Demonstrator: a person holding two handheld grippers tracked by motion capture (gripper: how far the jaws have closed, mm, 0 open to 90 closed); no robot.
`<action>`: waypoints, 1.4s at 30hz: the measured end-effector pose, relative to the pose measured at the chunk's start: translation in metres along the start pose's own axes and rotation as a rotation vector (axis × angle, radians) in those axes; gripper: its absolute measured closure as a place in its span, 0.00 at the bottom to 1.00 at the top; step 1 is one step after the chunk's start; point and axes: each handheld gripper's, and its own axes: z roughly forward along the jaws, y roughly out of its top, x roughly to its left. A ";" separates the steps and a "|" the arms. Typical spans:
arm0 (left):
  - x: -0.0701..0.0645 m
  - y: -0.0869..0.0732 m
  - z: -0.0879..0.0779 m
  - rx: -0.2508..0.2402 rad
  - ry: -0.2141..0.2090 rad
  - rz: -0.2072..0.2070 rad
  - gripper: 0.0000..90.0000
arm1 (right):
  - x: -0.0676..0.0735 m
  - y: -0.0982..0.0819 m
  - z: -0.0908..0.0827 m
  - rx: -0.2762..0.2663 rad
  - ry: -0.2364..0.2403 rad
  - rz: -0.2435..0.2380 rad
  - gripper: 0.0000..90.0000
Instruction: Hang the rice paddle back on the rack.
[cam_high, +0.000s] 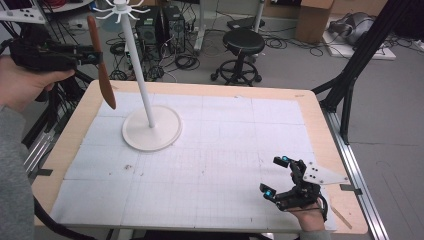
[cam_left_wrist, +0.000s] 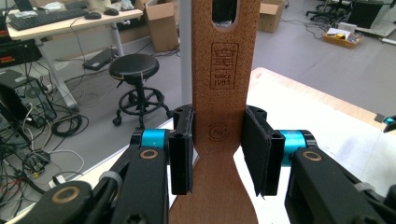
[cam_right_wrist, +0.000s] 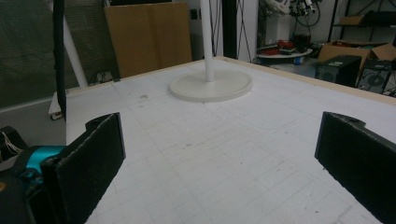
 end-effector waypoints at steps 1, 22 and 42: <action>0.001 0.001 0.000 -0.003 0.000 0.001 0.72 | 0.000 0.000 0.000 0.000 0.000 0.000 0.01; 0.006 0.008 0.011 -0.018 0.021 -0.039 0.72 | 0.000 0.000 -0.001 -0.001 0.004 0.011 0.01; 0.001 0.007 0.029 0.014 0.030 -0.025 0.72 | 0.000 0.000 -0.003 -0.006 0.002 0.012 0.01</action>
